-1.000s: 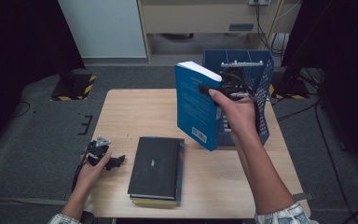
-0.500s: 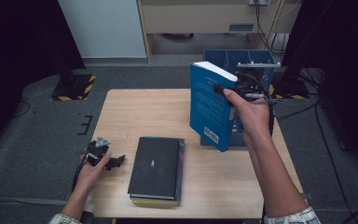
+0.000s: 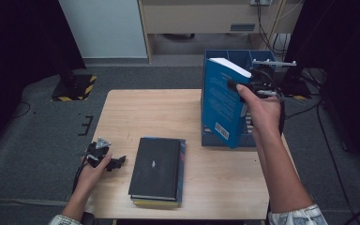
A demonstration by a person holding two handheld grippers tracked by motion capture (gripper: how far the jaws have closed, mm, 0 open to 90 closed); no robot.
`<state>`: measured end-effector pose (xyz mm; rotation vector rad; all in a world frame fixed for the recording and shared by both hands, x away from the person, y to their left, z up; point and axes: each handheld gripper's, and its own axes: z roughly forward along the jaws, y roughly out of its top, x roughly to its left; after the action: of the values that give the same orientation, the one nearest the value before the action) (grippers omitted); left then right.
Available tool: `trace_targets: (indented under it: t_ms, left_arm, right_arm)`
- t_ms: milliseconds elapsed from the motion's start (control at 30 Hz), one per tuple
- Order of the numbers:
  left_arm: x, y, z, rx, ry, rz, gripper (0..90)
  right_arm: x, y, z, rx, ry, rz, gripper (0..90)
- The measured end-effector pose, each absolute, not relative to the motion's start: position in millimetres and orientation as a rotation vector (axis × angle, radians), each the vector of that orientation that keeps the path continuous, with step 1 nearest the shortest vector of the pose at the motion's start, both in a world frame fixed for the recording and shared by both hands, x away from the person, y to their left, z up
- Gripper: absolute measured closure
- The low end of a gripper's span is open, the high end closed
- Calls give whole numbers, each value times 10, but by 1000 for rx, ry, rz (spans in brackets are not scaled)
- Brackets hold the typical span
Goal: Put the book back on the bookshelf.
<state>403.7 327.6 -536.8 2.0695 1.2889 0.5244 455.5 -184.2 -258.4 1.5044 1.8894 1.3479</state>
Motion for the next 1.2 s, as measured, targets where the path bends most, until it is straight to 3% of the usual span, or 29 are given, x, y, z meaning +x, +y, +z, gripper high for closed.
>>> trace_targets:
  t_ms: [1200]
  left_arm:
    - [4038, 3275, -5367, 2073, 1282, 520, 0]
  right_arm:
    - [5318, -1564, -2821, 1607, 1700, 1226, 607]
